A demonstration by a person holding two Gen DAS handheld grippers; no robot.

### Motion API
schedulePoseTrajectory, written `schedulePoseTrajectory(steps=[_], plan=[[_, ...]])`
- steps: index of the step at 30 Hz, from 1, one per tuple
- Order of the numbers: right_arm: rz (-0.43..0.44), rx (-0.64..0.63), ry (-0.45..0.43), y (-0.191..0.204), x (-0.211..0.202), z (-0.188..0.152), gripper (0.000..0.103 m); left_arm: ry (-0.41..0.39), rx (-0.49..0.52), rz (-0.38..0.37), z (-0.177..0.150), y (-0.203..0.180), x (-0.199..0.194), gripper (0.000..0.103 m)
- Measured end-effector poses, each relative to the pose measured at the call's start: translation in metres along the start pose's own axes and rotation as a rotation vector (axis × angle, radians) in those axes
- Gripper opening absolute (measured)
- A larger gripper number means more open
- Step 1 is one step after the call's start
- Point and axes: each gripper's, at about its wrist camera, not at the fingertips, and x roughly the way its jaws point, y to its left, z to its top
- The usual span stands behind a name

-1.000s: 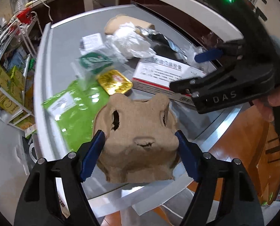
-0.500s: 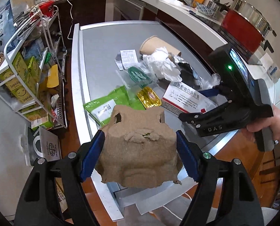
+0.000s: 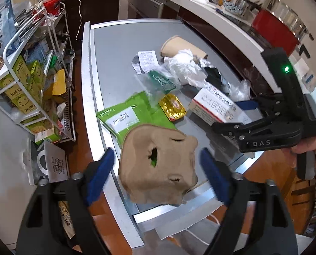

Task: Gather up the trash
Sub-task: 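Lift the cardboard piece with the left tool while the right tool grasps the white medicine box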

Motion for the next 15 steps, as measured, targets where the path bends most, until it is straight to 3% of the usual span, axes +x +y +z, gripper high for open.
schedulePoseTrajectory(steps=[3, 7, 8, 10, 15], plan=[[-0.003, 0.010, 0.001, 0.005, 0.007, -0.004, 0.074, 0.022, 0.044, 0.052, -0.004, -0.010, 0.014, 0.089], [-0.009, 0.020, 0.003, 0.008, 0.009, -0.005, 0.074, 0.045, 0.075, 0.067, -0.007, -0.016, 0.035, 0.089], [-0.011, 0.025, 0.001, 0.007, 0.009, -0.005, 0.074, 0.050, 0.084, 0.084, -0.009, -0.016, 0.040, 0.077], [-0.014, 0.032, -0.005, 0.007, 0.007, -0.006, 0.073, 0.049, 0.085, 0.079, -0.009, -0.016, 0.041, 0.070], [-0.017, 0.055, -0.037, 0.004, -0.003, -0.009, 0.073, 0.034, 0.054, 0.027, -0.006, -0.010, 0.030, 0.068]])
